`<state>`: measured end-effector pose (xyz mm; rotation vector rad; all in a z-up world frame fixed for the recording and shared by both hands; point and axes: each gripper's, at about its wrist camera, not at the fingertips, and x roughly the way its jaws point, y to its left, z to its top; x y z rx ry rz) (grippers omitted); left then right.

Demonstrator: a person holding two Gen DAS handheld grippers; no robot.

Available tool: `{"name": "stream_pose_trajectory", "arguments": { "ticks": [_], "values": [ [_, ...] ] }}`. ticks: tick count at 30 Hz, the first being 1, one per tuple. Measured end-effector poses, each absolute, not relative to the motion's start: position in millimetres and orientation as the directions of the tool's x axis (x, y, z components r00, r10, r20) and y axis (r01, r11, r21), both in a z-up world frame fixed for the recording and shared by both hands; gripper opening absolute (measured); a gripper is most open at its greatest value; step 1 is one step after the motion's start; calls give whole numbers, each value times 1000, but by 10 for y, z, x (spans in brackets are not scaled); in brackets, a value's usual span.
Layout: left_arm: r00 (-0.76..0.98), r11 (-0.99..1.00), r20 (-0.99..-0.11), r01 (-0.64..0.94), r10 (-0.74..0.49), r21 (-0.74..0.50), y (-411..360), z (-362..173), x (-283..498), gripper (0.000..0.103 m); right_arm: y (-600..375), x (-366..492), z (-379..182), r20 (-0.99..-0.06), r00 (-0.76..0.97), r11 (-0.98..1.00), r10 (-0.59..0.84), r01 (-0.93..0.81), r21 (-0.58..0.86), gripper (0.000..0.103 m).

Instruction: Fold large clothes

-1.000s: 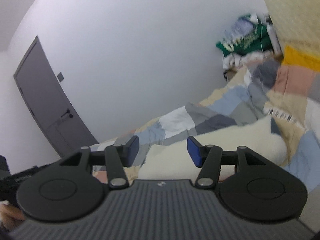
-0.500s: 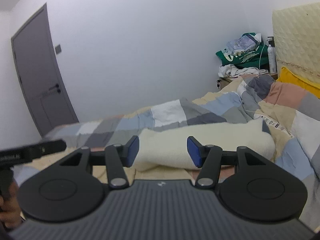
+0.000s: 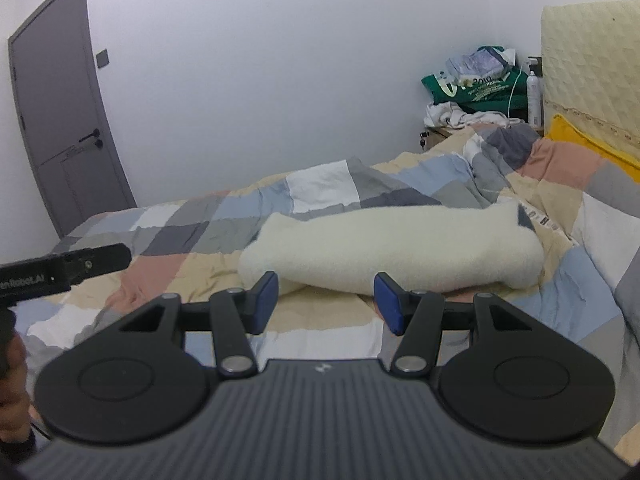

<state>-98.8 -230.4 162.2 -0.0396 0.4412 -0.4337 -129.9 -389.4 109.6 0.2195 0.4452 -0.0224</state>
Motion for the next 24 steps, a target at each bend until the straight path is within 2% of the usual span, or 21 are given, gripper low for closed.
{"name": "stream_pose_trajectory", "arguments": {
  "ticks": [7,11,14,16,18,24],
  "values": [
    [812,913,-420,389,-404,-126,-2333,1599,-961,79,-3856,-1274,1056,-441,898,983,-2,83,164,57],
    [822,918,-415,382,-390,-108,-2367,1615,-979,93,-3882,-1281,1074,-441,898,983,-15,93,156,57],
    [821,916,-411,386,-396,-112,-2362,1624,-989,98,-3907,-1295,1082,-438,898,981,-31,112,160,58],
    [819,914,-411,388,-401,-118,-2359,1626,-990,100,-3920,-1304,1087,-438,898,979,-36,119,163,62],
    [820,915,-412,386,-398,-115,-2360,1626,-1001,101,-3926,-1312,1096,-435,899,979,-42,124,161,70],
    [824,918,-411,381,-390,-106,-2353,1633,-1016,103,-3918,-1338,1138,-427,902,983,-61,129,133,71]
  ]
}}
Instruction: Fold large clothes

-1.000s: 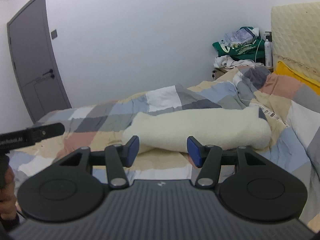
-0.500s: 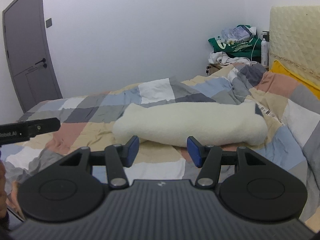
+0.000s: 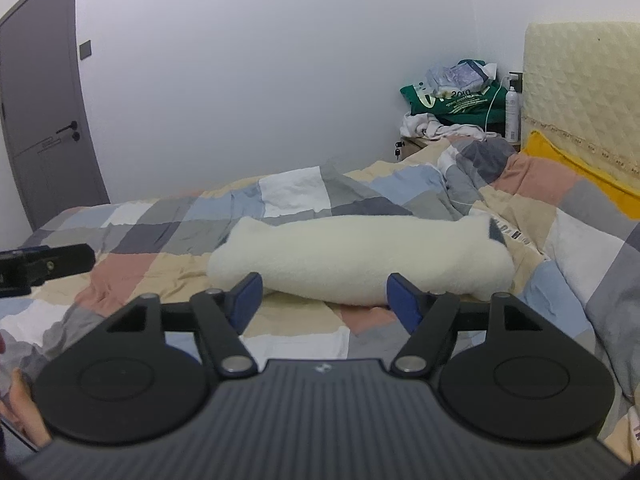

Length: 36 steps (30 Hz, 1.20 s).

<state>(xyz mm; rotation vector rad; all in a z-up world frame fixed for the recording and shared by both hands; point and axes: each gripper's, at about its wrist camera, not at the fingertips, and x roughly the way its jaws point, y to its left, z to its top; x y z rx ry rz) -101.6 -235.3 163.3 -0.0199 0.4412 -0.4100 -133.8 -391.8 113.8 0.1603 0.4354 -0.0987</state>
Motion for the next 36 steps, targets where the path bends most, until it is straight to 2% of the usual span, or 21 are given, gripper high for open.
{"name": "stream_pose_trajectory", "arguments": {
  "ticks": [1,3,5,36],
  "values": [
    [825,919,-411,381,-388,-104,-2355,1639,-1024,103,-3917,-1340,1138,-428,902,982,-61,130,135,72],
    [826,920,-411,381,-386,-98,-2357,1649,-1032,103,-3919,-1348,1145,-423,904,981,-64,134,138,92],
    [826,920,-411,381,-385,-96,-2359,1652,-1035,103,-3905,-1358,1156,-414,907,982,-82,145,123,103],
    [840,930,-411,361,-355,-66,-2370,1715,-1092,103,-3904,-1417,1100,-447,892,976,-67,152,157,103]
  ]
}}
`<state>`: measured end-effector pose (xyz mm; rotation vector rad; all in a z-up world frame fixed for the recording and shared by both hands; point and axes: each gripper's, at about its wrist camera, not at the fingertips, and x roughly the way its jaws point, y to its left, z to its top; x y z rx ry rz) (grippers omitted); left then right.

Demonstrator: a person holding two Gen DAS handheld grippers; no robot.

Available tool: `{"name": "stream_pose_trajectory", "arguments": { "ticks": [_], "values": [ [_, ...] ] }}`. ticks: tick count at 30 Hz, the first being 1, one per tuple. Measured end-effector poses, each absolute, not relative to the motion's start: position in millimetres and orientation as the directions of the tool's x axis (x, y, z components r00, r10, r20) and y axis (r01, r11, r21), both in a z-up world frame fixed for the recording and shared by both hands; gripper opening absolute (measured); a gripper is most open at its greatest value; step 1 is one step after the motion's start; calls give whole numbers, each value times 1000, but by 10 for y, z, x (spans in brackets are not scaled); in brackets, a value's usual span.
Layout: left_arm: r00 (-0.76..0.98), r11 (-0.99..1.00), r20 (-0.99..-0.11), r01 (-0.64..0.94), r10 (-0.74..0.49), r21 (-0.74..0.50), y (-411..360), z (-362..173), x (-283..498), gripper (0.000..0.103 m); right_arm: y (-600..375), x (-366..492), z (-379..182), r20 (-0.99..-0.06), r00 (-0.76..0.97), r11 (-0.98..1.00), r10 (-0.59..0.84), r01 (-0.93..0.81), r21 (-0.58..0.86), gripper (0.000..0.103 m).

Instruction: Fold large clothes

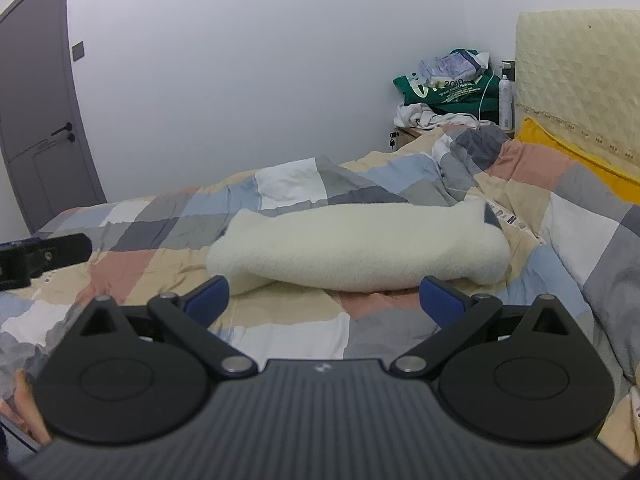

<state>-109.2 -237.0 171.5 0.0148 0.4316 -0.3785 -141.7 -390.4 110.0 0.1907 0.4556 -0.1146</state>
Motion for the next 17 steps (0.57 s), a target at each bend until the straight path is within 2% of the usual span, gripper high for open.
{"name": "stream_pose_trajectory", "arguments": {
  "ticks": [17],
  "values": [
    [839,929,-410,365,-357,-61,-2398,1746,-1136,103,-3911,-1451,1101,-442,894,975,-73,158,159,103]
  ]
}}
